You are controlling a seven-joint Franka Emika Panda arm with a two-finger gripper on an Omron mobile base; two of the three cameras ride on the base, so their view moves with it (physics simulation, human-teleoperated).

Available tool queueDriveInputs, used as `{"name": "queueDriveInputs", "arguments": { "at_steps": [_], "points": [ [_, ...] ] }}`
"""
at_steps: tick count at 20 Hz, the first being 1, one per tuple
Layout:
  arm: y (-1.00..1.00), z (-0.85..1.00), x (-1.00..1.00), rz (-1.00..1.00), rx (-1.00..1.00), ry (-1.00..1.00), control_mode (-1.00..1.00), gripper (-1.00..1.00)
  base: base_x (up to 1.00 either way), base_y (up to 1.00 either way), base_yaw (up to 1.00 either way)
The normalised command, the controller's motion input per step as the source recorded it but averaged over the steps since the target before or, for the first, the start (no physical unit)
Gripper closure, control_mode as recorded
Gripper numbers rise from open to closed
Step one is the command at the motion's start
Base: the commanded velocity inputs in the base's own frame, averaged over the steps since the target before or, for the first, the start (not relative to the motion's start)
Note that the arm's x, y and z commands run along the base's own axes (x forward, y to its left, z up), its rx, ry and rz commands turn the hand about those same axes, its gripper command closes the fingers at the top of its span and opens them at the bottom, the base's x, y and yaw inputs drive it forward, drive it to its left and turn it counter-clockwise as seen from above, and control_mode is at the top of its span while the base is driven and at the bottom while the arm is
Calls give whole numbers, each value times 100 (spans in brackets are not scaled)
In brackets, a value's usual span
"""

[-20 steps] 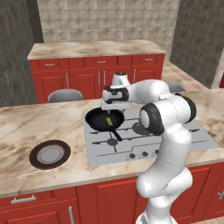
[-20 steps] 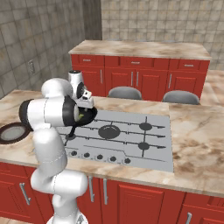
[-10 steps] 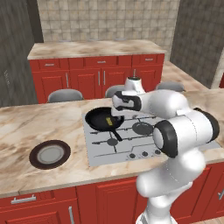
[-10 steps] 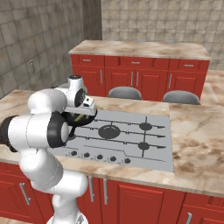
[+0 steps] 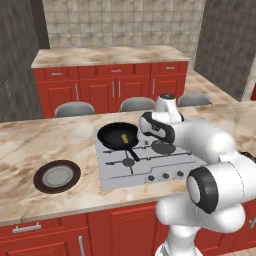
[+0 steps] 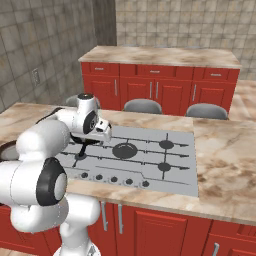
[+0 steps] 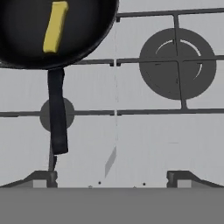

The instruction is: Pick up the butter stick and place it in the pan. Then turn on the burner for the pan.

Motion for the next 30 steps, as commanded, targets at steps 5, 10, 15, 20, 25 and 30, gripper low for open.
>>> {"name": "queueDriveInputs", "arguments": {
  "at_steps": [5,10,15,20,25,30],
  "points": [
    [-29,0,-34,1,0,0,-100,-100,0,0,0],
    [-24,0,-1,1,0,3,-100,-100,0,0,0],
    [-10,0,0,0,0,9,-100,-100,0,0,0],
    [-4,0,0,0,0,12,-100,-100,0,0,0],
    [-2,-11,-5,0,0,11,-100,-100,0,0,0],
    [0,-20,-2,0,0,7,-100,-100,0,0,0]
  ]
}}
